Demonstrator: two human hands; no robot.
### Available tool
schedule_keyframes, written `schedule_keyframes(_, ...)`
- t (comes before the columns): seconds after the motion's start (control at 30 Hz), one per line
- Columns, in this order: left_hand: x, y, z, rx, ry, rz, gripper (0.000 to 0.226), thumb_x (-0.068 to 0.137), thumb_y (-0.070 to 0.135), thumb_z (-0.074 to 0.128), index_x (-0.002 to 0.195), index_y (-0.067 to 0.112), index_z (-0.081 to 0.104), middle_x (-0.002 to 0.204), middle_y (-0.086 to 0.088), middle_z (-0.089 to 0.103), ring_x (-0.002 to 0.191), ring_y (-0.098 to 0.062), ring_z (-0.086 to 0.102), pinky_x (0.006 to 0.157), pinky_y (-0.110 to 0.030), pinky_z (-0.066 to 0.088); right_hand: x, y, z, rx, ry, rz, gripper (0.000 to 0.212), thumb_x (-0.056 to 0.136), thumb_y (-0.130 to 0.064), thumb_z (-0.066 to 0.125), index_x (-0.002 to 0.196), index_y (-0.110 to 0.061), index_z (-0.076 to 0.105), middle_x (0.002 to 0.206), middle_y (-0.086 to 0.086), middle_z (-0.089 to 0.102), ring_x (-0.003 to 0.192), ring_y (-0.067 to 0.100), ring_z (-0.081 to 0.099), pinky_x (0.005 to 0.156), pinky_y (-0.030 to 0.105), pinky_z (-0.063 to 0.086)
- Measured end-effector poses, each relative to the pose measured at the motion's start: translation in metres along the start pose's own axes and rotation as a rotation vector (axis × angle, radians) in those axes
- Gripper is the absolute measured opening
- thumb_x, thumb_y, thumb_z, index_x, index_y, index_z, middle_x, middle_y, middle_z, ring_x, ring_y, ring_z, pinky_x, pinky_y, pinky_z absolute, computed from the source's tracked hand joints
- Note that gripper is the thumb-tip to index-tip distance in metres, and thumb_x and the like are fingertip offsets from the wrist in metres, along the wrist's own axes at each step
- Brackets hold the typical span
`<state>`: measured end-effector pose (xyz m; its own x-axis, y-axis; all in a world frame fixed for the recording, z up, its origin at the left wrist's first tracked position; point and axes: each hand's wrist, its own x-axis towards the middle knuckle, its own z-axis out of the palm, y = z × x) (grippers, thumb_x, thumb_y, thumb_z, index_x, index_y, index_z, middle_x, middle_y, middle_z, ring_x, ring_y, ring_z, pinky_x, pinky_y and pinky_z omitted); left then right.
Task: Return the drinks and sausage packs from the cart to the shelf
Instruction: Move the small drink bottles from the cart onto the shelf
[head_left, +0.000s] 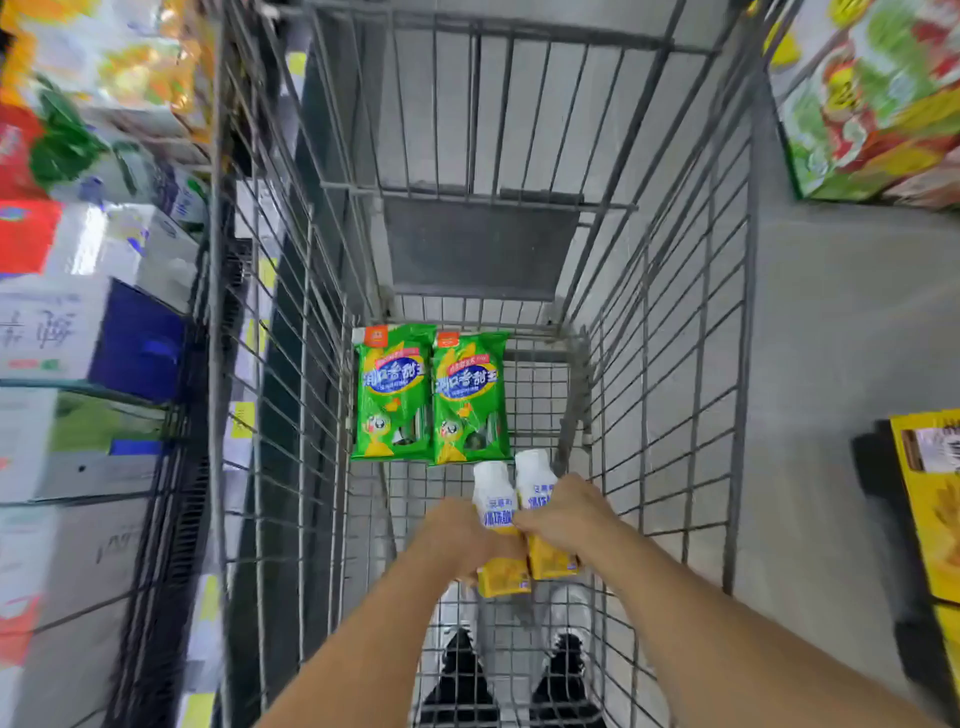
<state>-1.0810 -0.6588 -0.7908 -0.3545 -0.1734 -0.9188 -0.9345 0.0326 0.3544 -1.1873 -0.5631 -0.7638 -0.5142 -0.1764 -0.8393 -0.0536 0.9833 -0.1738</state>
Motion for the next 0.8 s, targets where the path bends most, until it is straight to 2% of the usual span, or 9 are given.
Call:
schedule_keyframes(0.07, -0.031, 0.015, -0.016, 0.046, 0.037, 0.036, 0.047, 0.051, 0.053, 0.079, 0.083, 0.019, 0.074, 0.077, 0.002, 0.074, 0.066, -0.011, 0.073, 0.065, -0.027, 0.061, -0.028, -0.011, -0.025, 0.015, 0.024, -0.047, 0.043, 0.071, -0.039, 0.078, 0.102, -0.01, 0.067, 0.087, 0.004, 0.061, 0.073, 0.019, 0.058, 0.044, 0.02, 0.033)
schedule_keyframes(0.13, -0.063, 0.03, -0.036, 0.061, 0.098, 0.094, 0.061, 0.04, 0.058, 0.076, 0.088, 0.02, 0.074, 0.084, 0.001, 0.075, 0.076, -0.014, 0.074, 0.071, -0.031, 0.062, -0.06, -0.028, -0.054, 0.039, 0.057, -0.089, 0.024, 0.072, -0.033, 0.079, 0.077, -0.018, 0.061, 0.07, -0.003, 0.057, 0.058, 0.009, 0.054, 0.039, 0.014, 0.031)
schedule_keyframes(0.2, -0.095, 0.047, -0.061, 0.075, 0.176, 0.167, 0.065, 0.037, 0.056, 0.078, 0.091, 0.019, 0.075, 0.086, -0.001, 0.075, 0.079, -0.017, 0.074, 0.073, -0.035, 0.062, -0.089, -0.05, -0.082, 0.07, 0.085, -0.171, 0.025, 0.069, -0.029, 0.082, 0.069, -0.018, 0.06, 0.066, -0.003, 0.061, 0.057, 0.006, 0.057, 0.044, 0.014, 0.041)
schedule_keyframes(0.27, -0.13, 0.064, -0.087, 0.082, 0.26, 0.238, 0.056, 0.046, 0.048, 0.083, 0.095, 0.021, 0.076, 0.089, 0.0, 0.075, 0.082, -0.015, 0.074, 0.076, -0.033, 0.061, -0.122, -0.076, -0.106, 0.059, 0.125, -0.256, 0.028, 0.067, -0.032, 0.083, 0.075, -0.014, 0.063, 0.076, 0.007, 0.068, 0.071, 0.014, 0.065, 0.061, 0.02, 0.05)
schedule_keyframes(0.33, -0.169, 0.079, -0.111, 0.076, 0.344, 0.312, 0.051, 0.052, 0.042, 0.085, 0.098, 0.024, 0.075, 0.09, 0.002, 0.075, 0.086, -0.013, 0.073, 0.077, -0.03, 0.059, -0.154, -0.101, -0.129, 0.065, 0.179, -0.35, 0.04, 0.061, -0.038, 0.084, 0.081, -0.014, 0.06, 0.074, 0.003, 0.064, 0.078, 0.016, 0.065, 0.065, 0.023, 0.05)
schedule_keyframes(0.4, -0.208, 0.09, -0.133, 0.027, 0.431, 0.379, 0.04, 0.055, 0.034, 0.089, 0.092, 0.024, 0.075, 0.083, 0.005, 0.074, 0.077, -0.012, 0.072, 0.074, -0.03, 0.06, -0.187, -0.123, -0.15, 0.078, 0.229, -0.448, 0.059, 0.056, -0.042, 0.085, 0.096, -0.01, 0.056, 0.078, -0.001, 0.06, 0.08, 0.018, 0.064, 0.056, 0.026, 0.046)
schedule_keyframes(0.47, -0.247, 0.097, -0.15, -0.033, 0.516, 0.438, 0.043, 0.049, 0.034, 0.089, 0.088, 0.023, 0.074, 0.082, 0.005, 0.077, 0.077, -0.012, 0.074, 0.075, -0.038, 0.062, -0.22, -0.141, -0.171, 0.066, 0.269, -0.529, 0.064, 0.057, -0.041, 0.085, 0.1, -0.011, 0.049, 0.087, -0.001, 0.059, 0.076, 0.017, 0.06, 0.047, 0.024, 0.036)
schedule_keyframes(0.63, -0.342, 0.109, -0.17, -0.057, 0.724, 0.51, 0.05, 0.05, 0.036, 0.088, 0.096, 0.021, 0.073, 0.091, 0.005, 0.078, 0.086, -0.008, 0.073, 0.079, -0.036, 0.06, -0.303, -0.169, -0.21, -0.039, 0.326, -0.734, 0.056, 0.057, -0.04, 0.081, 0.094, -0.013, 0.048, 0.085, 0.0, 0.06, 0.072, 0.018, 0.055, 0.049, 0.029, 0.038)
schedule_keyframes(0.8, -0.434, 0.112, -0.165, -0.091, 0.921, 0.535, 0.042, 0.058, 0.032, 0.092, 0.095, 0.022, 0.073, 0.088, 0.008, 0.076, 0.078, -0.006, 0.071, 0.07, -0.028, 0.058, -0.375, -0.179, -0.234, -0.067, 0.354, -0.919, 0.062, 0.06, -0.046, 0.082, 0.1, -0.012, 0.049, 0.086, -0.001, 0.06, 0.071, 0.016, 0.056, 0.046, 0.025, 0.037)
